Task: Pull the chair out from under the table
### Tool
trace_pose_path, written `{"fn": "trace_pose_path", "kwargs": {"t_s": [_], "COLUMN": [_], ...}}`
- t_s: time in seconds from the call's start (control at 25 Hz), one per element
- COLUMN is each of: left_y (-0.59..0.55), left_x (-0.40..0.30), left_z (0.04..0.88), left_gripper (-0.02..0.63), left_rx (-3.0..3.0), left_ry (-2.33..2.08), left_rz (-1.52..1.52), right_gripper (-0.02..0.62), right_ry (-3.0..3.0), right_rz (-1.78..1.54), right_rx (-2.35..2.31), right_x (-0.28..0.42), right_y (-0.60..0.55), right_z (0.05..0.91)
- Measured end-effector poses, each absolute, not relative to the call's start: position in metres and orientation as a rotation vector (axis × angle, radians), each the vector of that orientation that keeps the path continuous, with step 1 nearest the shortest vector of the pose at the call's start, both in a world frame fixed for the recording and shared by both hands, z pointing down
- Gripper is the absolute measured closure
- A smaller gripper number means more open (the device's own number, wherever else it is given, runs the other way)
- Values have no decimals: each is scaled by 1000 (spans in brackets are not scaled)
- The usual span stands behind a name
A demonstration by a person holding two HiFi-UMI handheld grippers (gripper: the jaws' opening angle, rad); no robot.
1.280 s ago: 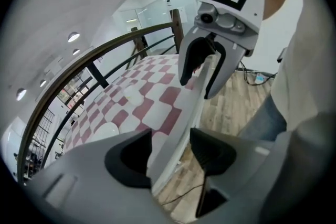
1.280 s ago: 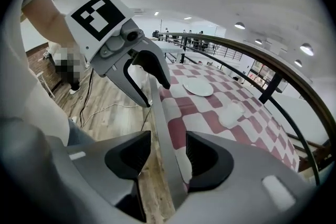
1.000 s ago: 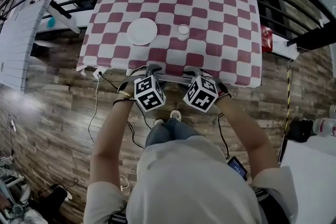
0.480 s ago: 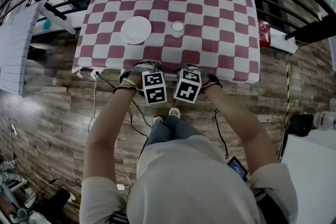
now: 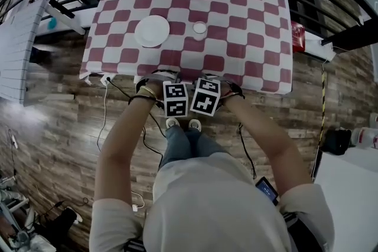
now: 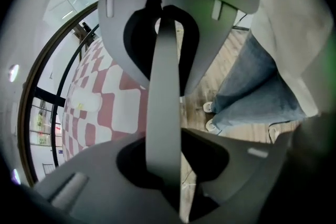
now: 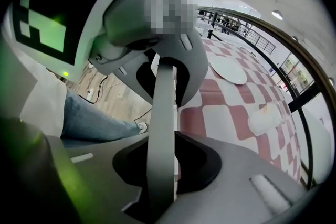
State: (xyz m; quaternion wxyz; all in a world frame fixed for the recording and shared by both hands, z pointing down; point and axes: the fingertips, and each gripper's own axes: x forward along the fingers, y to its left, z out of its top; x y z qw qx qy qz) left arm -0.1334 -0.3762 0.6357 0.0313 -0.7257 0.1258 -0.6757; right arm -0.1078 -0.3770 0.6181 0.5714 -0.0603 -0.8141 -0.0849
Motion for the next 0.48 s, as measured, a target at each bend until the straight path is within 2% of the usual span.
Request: {"fn": "trace_pose_path", "kwargs": {"t_s": [0.12, 0.48], "left_y": [-372, -375], "left_x": [-134, -134], "left_z": [638, 638], "left_gripper": [512, 514], "left_rx": [-2183, -2180], "left_ry": [347, 342], "left_rz": [-2096, -2089], "right_gripper": [522, 522], "right_ry": [-1909, -1907], "right_rz": [-199, -204], "right_rx": [-144, -146], "right_x": [-106, -106], "right_y": [-375, -378], "right_z": [618, 617]}}
